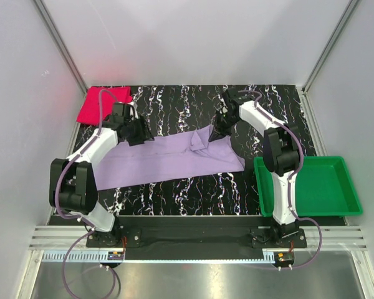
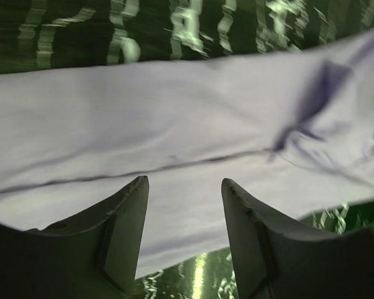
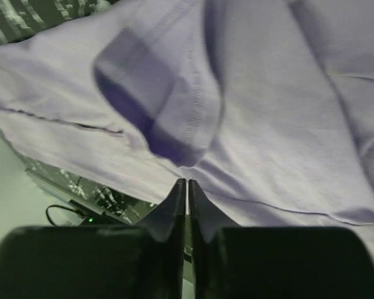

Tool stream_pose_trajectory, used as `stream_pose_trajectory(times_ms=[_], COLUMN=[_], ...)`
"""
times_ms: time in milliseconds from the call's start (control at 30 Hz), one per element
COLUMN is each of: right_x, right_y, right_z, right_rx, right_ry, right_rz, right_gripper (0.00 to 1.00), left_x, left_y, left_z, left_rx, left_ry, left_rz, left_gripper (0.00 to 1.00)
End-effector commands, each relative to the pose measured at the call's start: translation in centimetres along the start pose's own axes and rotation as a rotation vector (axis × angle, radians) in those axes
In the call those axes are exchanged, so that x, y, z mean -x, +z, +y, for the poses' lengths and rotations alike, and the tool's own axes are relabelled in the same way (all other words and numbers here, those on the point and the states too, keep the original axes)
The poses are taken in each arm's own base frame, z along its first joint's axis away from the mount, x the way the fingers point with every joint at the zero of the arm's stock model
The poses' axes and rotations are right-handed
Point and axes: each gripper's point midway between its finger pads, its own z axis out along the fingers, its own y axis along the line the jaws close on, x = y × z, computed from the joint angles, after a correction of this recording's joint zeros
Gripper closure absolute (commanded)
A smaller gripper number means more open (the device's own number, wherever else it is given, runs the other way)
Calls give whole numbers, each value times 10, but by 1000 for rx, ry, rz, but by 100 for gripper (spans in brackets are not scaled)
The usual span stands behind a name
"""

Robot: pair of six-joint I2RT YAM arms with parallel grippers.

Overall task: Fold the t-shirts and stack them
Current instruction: Fold the tshirt

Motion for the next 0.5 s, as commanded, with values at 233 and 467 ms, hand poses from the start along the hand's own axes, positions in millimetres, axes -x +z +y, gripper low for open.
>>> stream_pose_trajectory(times_ms=[233, 467], right_x=[-3, -3], right_y=[29, 42], right_z=[-23, -33], right_rx=[-69, -86], right_ry=[16, 50], right_rz=[-21, -24], right_gripper=[100, 100], left_x=[-30, -28], left_y=[-15, -26], left_z=[-52, -53], left_rx=[-230, -215], left_ry=[99, 136], left_rz=[38, 24], left_gripper=[48, 48])
